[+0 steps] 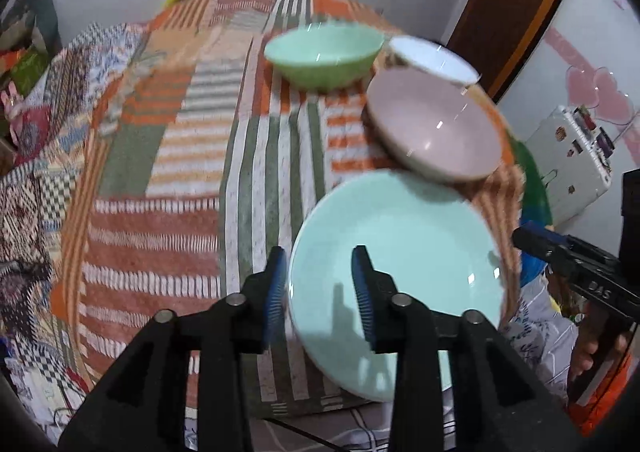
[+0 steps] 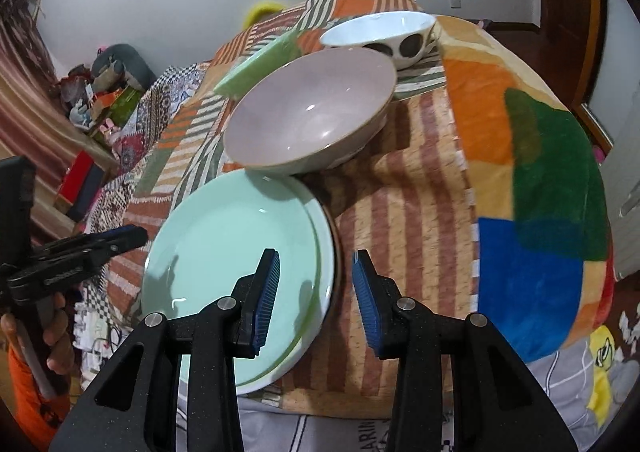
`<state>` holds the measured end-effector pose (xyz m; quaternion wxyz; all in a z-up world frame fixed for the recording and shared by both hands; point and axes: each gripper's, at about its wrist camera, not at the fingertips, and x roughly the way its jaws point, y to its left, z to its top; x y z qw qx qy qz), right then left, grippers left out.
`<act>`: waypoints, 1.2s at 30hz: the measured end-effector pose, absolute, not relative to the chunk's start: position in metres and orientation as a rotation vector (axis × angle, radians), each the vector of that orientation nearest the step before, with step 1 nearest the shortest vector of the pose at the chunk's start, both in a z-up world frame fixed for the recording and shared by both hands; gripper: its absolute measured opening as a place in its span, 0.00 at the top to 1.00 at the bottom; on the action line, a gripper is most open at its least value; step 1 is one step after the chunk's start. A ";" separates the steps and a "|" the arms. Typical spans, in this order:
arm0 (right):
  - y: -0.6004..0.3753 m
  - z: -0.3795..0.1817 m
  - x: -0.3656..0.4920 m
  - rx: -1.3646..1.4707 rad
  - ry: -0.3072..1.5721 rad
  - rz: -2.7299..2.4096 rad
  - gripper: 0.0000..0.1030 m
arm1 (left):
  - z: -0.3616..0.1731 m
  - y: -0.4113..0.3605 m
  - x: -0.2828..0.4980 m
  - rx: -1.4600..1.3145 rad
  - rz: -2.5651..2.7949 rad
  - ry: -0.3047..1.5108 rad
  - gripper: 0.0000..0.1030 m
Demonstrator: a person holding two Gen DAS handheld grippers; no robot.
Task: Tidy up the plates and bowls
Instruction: 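Lower the mint-green plate onto the white plate and open both tools, then move both tools to the pale pink bowl rim and close them on it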
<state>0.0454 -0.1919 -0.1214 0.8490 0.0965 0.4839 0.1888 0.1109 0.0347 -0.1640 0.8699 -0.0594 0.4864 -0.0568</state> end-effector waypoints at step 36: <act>-0.205 -0.108 0.131 0.205 0.903 0.300 0.42 | -0.179 -0.001 0.248 -0.141 -0.190 0.986 0.45</act>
